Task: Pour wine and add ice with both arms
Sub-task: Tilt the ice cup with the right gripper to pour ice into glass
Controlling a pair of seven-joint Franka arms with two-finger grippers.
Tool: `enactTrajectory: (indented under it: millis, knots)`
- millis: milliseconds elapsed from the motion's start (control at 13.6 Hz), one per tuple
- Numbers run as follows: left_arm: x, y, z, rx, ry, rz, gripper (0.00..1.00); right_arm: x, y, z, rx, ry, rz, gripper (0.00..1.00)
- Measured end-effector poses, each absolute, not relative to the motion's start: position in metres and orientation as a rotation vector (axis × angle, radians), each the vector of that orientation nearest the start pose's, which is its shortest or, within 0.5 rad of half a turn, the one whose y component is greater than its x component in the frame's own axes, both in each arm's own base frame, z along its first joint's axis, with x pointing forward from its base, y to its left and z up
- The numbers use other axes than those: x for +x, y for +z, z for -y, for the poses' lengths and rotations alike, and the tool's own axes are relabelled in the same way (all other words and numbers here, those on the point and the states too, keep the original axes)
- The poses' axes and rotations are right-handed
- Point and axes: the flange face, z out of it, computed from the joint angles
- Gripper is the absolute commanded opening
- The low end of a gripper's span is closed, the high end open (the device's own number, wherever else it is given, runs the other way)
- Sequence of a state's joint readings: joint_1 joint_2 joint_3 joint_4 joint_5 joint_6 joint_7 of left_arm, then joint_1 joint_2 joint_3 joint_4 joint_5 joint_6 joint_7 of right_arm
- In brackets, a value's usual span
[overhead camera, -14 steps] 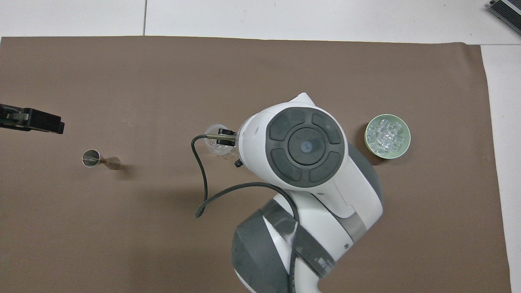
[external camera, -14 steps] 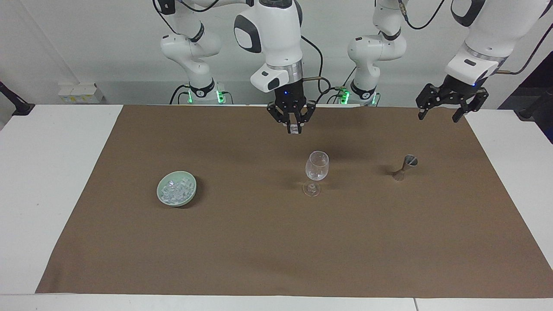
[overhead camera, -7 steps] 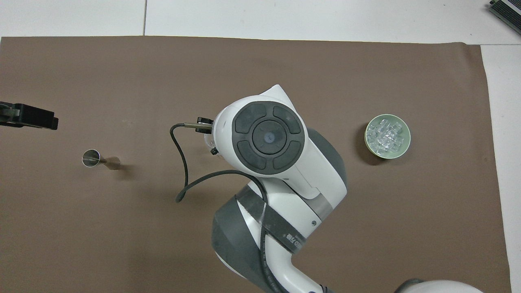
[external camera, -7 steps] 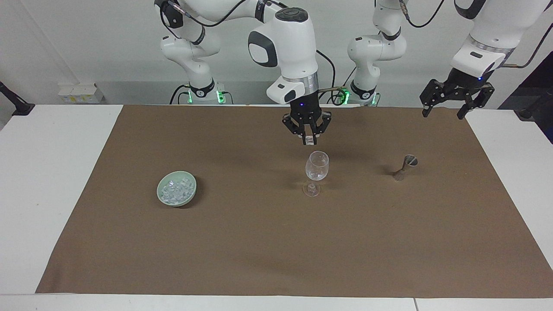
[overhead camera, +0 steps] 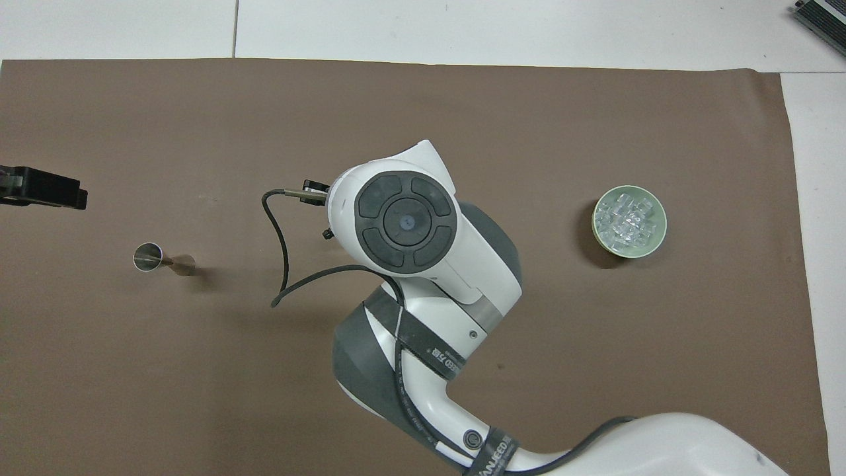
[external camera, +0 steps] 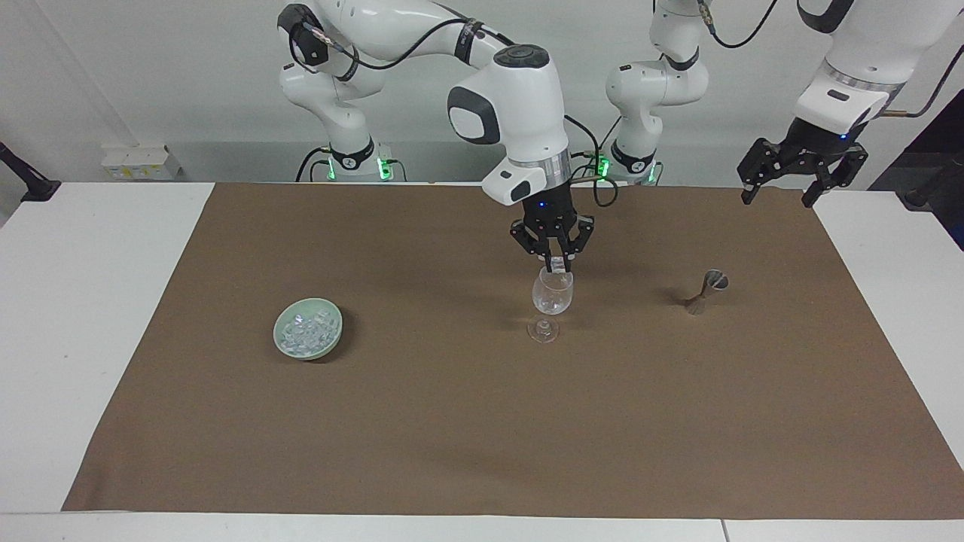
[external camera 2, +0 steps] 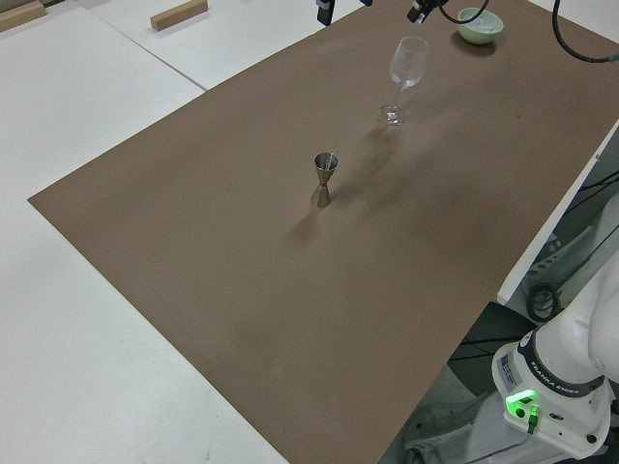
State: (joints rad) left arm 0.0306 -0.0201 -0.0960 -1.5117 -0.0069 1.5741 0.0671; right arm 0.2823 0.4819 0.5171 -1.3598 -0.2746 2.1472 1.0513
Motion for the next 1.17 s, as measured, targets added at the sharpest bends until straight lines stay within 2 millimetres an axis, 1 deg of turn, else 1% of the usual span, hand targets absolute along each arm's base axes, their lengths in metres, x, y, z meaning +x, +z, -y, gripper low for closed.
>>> enactTrajectory:
  millis: [147,366,806,952,1099,1172]
  knots:
    - [0.548,0.664,0.037,-3.137,-0.130,-0.209,1.00,0.562,0.502,-0.455,-2.832,-0.350,-0.346,0.00]
    - [0.549,0.663,0.032,-3.138,-0.126,-0.195,1.00,0.555,0.500,-0.464,-2.840,-0.362,-0.341,0.00]
    - [0.550,0.661,0.021,-3.140,-0.121,-0.165,1.00,0.558,0.481,-0.459,-2.886,-0.372,-0.335,0.00]
    - [0.550,0.661,0.018,-3.140,-0.121,-0.158,1.00,0.557,0.479,-0.459,-2.893,-0.376,-0.329,0.00]
    - [0.550,0.661,0.020,-3.140,-0.121,-0.162,1.00,0.555,0.478,-0.461,-2.894,-0.373,-0.328,0.06]
    - [0.550,0.661,0.020,-3.140,-0.121,-0.161,1.00,0.554,0.478,-0.463,-2.895,-0.370,-0.327,0.06]
